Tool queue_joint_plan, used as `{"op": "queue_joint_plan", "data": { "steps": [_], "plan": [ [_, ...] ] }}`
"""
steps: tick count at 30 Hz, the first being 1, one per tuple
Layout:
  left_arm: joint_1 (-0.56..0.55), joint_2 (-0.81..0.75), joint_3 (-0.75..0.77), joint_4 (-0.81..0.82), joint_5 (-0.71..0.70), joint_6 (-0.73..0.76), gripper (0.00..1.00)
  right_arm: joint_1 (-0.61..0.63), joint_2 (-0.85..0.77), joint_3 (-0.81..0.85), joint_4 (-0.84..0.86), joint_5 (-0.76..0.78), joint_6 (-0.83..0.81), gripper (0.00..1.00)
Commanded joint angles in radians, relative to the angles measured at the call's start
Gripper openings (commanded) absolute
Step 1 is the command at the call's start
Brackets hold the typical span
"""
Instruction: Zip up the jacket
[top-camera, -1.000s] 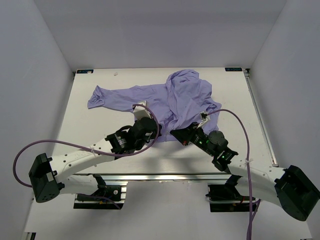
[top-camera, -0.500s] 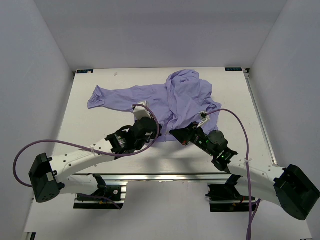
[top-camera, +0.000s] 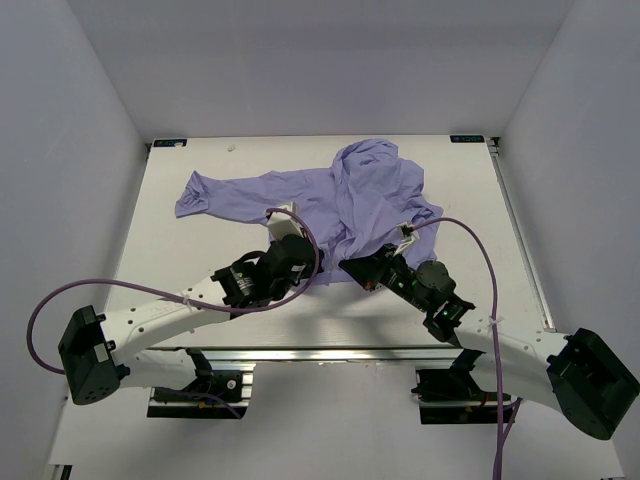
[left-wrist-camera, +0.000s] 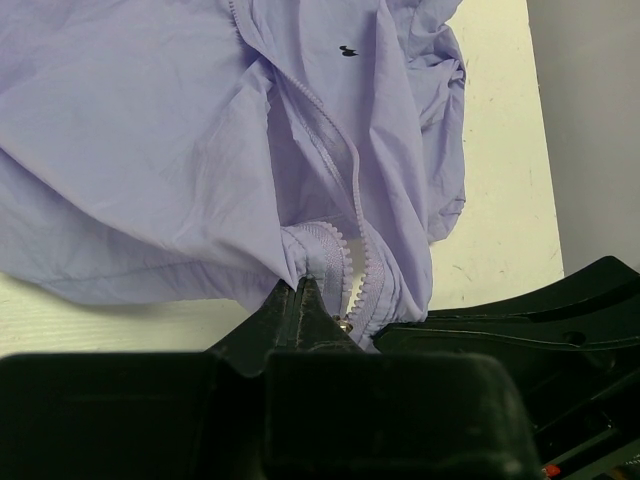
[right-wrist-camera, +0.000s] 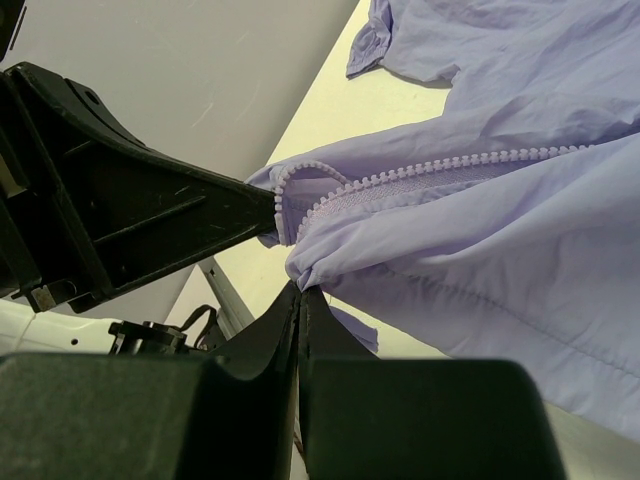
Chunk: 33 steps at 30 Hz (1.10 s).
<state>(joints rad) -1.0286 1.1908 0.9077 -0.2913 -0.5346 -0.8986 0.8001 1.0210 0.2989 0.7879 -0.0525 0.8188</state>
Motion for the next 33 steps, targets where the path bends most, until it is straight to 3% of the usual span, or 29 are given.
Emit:
{"op": "queue_joint_plan", "data": {
  "steps": [1,33],
  "plan": [
    [0.005,-0.003,0.000,0.009,0.002,0.009,0.00,0.005,-0.009,0.040,0.074,0.008,-0.014,0.00],
    [0.005,-0.022,-0.020,0.037,0.027,0.030,0.00,0.005,0.027,0.063,0.119,0.036,-0.013,0.00]
  ]
}}
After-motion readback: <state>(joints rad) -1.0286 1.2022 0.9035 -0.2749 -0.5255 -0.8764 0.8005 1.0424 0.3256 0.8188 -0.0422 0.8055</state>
